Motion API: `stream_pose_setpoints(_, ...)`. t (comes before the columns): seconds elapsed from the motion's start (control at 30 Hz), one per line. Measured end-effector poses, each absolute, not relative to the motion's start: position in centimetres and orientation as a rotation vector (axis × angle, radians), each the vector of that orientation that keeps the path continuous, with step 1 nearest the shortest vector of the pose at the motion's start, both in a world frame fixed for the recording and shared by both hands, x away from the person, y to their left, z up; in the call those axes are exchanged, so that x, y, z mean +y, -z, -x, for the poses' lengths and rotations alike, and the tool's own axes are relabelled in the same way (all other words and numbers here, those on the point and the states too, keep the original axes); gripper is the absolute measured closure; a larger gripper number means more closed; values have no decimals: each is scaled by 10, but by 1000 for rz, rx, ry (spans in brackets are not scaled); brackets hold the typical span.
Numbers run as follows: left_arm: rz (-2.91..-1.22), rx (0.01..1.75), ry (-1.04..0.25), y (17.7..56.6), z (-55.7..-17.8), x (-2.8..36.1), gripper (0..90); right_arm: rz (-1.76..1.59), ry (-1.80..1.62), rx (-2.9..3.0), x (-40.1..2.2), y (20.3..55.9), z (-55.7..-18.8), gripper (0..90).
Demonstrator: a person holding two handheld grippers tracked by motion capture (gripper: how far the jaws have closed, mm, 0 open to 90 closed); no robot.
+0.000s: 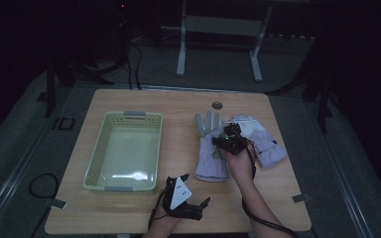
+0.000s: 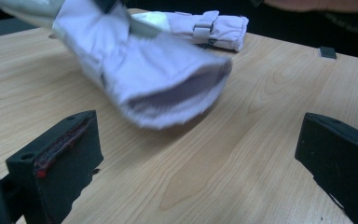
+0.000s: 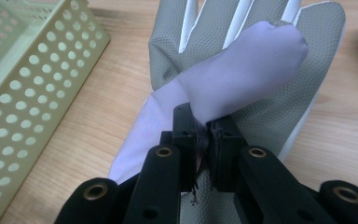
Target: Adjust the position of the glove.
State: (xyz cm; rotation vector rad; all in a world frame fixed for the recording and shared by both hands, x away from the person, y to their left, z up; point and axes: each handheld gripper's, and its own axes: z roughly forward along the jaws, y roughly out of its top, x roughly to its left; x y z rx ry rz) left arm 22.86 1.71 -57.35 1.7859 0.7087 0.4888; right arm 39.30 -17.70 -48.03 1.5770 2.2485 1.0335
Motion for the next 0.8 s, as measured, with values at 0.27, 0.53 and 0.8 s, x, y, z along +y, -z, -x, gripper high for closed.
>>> stream_pose_setpoints(0.27, -1784, 711, -473, 573, -229, 18, 6, -1593, -987, 2278, -155, 496, -401, 828)
stream_pose_setpoints(0.53, -1773, 713, -464, 574, -229, 19, 7, -1574, -904, 2338, -131, 519, -411, 820)
stream_pose_setpoints(0.8, -1767, 718, -462, 574, -229, 20, 7, -1569, -908, 2372, -134, 528, -416, 735)
